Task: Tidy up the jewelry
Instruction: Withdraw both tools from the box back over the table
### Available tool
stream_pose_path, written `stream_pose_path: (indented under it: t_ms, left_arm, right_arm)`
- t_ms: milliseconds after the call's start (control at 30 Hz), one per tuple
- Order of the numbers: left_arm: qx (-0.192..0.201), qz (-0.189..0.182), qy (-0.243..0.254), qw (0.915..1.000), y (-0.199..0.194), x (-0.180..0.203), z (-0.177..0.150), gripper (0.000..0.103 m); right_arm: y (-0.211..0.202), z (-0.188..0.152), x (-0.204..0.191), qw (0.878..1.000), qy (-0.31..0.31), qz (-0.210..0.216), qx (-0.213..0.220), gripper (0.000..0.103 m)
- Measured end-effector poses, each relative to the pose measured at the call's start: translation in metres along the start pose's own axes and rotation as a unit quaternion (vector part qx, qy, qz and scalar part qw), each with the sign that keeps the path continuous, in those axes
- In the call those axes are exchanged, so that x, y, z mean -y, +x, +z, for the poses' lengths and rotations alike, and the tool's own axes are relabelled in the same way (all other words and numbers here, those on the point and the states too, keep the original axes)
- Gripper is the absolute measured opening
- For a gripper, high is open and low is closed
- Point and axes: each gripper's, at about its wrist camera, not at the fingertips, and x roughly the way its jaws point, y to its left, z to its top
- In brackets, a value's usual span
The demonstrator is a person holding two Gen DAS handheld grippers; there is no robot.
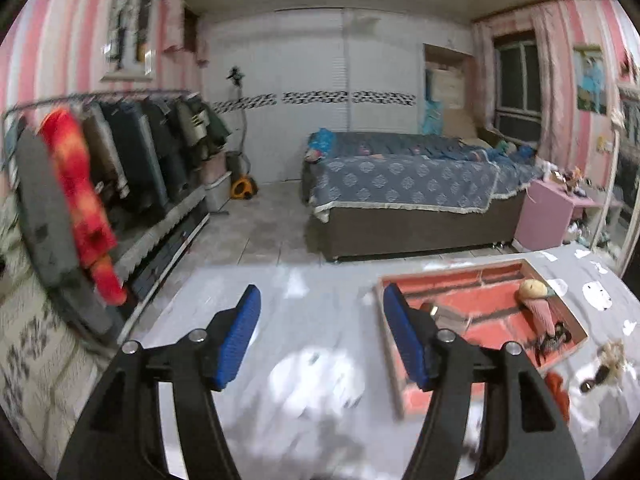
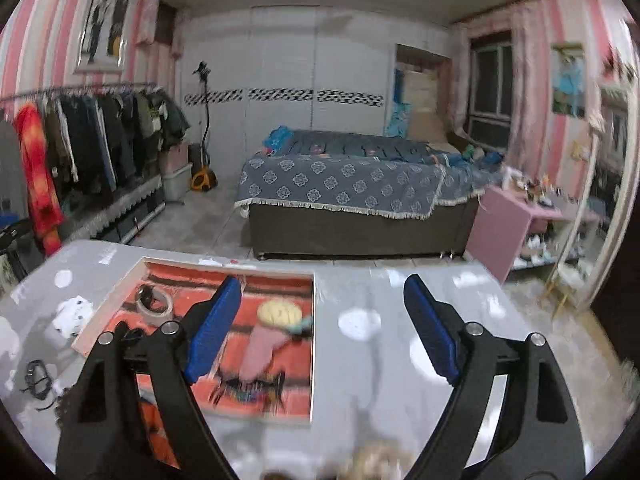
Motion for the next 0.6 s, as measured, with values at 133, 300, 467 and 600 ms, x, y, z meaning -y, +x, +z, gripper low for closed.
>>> stream_pose_path:
  t_ms: [133, 300, 467, 600]
  left_arm:
    - [0.004, 0.004, -0.008, 1.0, -0.048, -0.026, -0.04, 0.063]
    - [-0.009, -0.002, -0.011, 0.9999, -0.085, -0.009, -0.091, 0.066]
    - [-0.048, -0.023, 0.004, 0.9986, -0.086, 0.046, -0.132, 0.067]
    - [-0.052, -0.026, -0.008, 0.9983, -0.086, 0.065, -0.141, 0.067]
  right_arm:
    - [-0.025, -0.038, 0.017, 0.999, 0.025, -0.016, -0.016, 0.083]
    - [-0.055, -0.079, 0.034, 0.997, 0.067, -0.007, -0.033, 0.084]
    - [-0.078, -0.109, 0.041, 0.998, 0.051, -0.011, -0.046, 0.085]
    - [-0.088, -0.124, 0.056, 0.997, 0.064, -0.005, -0.052, 0.086]
